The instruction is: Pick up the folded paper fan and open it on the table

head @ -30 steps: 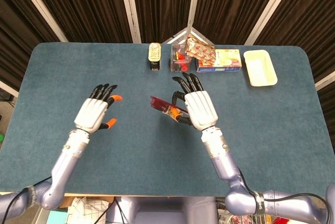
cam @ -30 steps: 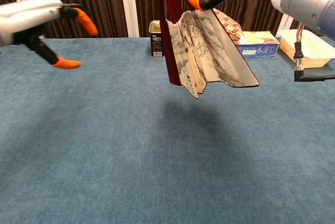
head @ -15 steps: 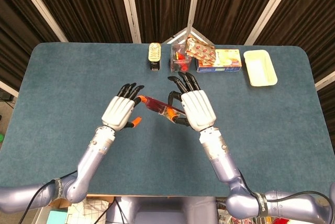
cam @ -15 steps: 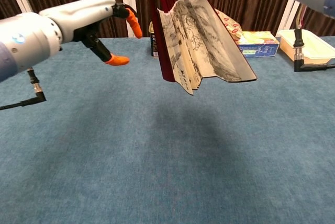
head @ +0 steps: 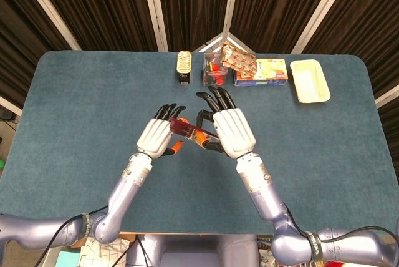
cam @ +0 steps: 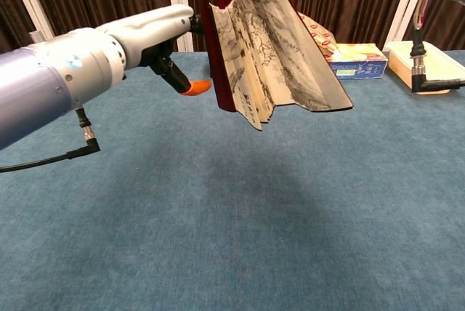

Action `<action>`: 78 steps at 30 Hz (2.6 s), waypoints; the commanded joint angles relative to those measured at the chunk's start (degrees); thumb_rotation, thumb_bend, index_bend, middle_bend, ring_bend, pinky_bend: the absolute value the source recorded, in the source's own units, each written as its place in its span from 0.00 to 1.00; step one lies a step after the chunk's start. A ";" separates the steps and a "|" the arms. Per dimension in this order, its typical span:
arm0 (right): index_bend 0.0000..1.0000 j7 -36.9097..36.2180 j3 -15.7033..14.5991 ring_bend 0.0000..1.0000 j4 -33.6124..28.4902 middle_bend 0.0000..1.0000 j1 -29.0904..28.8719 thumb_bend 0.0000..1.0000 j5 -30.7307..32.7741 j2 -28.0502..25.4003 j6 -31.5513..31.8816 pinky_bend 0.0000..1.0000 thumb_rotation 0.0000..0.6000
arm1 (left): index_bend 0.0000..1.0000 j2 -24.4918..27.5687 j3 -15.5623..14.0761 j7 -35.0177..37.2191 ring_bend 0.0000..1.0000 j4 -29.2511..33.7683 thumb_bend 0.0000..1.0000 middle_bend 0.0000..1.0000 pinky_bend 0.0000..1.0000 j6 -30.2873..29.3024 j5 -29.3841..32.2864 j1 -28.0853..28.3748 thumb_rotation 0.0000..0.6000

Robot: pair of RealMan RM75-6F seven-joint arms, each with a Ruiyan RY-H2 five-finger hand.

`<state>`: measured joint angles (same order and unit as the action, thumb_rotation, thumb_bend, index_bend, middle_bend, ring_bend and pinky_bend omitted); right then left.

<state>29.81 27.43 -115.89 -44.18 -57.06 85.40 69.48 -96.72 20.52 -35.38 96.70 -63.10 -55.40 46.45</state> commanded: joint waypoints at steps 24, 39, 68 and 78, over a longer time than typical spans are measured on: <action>0.75 -0.95 -1.34 0.00 -2.77 0.19 -1.54 0.50 1.46 -1.99 1.96 0.00 1.00 | 0.69 -3.04 -1.52 1.25 0.00 -2.49 0.53 0.12 0.05 -3.58 1.33 1.59 1.00; 0.77 -2.67 -4.22 0.00 0.39 0.20 0.17 0.50 -0.22 -5.08 2.38 0.00 1.00 | 0.71 5.31 -2.07 4.70 0.00 -1.90 0.54 0.12 0.05 -4.00 0.24 -1.60 1.00; 0.79 -7.94 -9.60 0.00 10.10 0.21 5.16 0.50 -7.74 -9.65 3.85 0.00 1.00 | 0.72 14.56 -1.46 9.82 0.00 -1.42 0.54 0.12 0.05 -4.28 -0.97 -3.78 1.00; 0.79 -9.35 -10.18 0.00 13.42 0.21 6.01 0.50 -10.18 -9.74 4.43 0.00 1.00 | 0.72 13.27 -1.09 9.00 0.00 -1.36 0.54 0.12 0.05 -5.47 -0.77 -2.75 1.00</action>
<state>20.64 17.29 -102.73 -38.25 -67.00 75.66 73.86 -83.40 19.39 -26.33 95.32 -68.52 -56.21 43.64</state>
